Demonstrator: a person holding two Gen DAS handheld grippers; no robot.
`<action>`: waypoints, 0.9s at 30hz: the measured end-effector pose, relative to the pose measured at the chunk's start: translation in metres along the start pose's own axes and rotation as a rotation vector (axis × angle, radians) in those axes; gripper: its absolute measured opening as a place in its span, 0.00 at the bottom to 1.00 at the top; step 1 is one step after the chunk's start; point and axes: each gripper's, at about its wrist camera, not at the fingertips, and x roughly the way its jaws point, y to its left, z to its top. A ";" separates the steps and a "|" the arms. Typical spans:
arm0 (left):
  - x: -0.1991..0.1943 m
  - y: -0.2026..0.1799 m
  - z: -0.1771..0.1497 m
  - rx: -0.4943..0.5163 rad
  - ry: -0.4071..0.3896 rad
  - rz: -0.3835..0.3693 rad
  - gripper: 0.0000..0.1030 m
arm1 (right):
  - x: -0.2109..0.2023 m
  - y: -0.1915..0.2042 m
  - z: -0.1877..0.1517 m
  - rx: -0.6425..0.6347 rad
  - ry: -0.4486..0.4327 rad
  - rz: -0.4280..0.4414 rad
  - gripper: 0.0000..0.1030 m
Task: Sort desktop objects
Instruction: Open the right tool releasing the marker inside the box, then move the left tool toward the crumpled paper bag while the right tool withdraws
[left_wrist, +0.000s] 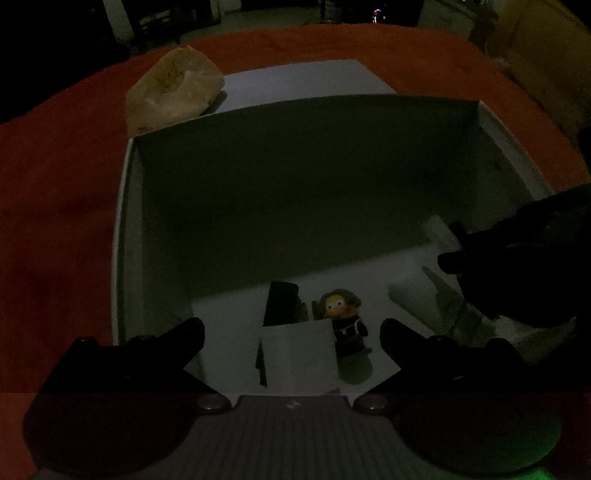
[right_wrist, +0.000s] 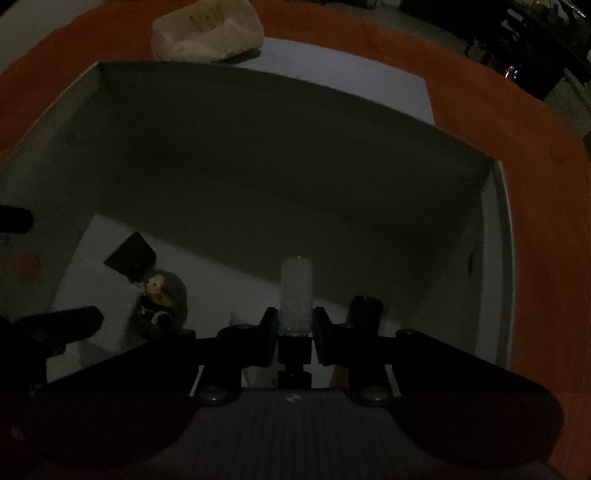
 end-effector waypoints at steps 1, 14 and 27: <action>0.001 0.000 0.000 -0.001 0.001 0.004 1.00 | 0.001 -0.001 -0.001 0.001 0.006 0.002 0.22; 0.000 0.015 0.010 -0.030 -0.028 0.012 1.00 | -0.003 -0.018 -0.001 0.071 0.030 0.037 0.29; -0.031 0.099 0.094 -0.364 -0.245 0.076 1.00 | -0.023 -0.050 -0.003 0.138 0.003 0.075 0.35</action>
